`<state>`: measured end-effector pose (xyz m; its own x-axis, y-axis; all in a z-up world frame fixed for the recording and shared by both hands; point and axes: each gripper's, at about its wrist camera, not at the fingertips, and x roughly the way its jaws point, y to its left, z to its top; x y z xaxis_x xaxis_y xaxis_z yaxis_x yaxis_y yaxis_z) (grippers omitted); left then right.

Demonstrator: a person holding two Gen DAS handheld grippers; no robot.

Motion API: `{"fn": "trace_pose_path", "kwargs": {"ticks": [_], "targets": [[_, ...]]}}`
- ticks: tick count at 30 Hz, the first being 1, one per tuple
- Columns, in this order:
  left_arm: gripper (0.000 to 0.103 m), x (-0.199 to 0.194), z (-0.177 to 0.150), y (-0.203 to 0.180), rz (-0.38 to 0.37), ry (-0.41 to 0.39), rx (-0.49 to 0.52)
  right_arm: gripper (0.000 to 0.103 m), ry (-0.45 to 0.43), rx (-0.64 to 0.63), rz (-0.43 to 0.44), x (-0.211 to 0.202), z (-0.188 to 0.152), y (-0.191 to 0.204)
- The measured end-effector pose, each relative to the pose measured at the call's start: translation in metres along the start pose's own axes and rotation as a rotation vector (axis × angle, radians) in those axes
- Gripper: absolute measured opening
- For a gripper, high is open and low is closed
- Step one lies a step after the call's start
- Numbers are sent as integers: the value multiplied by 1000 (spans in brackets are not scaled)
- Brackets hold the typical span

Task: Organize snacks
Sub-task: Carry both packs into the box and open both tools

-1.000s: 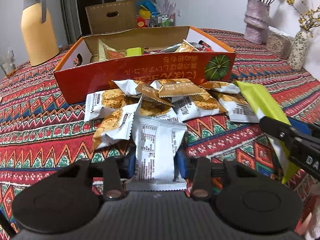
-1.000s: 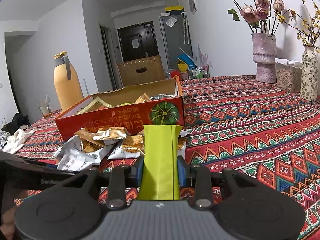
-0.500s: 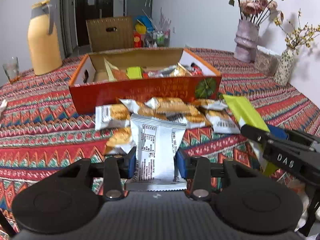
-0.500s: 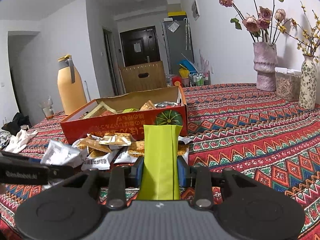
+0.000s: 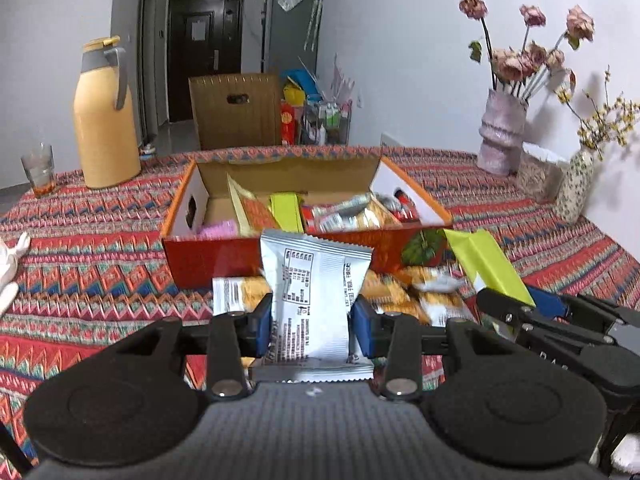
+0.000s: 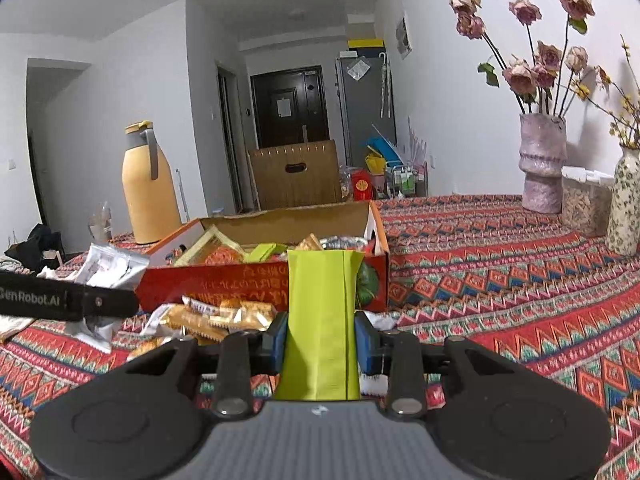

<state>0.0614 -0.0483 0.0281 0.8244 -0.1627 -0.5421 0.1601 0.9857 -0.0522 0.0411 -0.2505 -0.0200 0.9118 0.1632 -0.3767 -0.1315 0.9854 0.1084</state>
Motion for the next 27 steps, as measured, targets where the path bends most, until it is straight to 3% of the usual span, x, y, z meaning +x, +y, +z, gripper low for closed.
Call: {"fn": "trace_pose_path", "kwargs": {"ticks": [10,27], "targets": [[41,16,47,9,26,-63,-12,33,-42,-10,6,30,39,8],[41,83,94,41,94,-43,-101,33,-44,-36,0,117,98,19]]}}
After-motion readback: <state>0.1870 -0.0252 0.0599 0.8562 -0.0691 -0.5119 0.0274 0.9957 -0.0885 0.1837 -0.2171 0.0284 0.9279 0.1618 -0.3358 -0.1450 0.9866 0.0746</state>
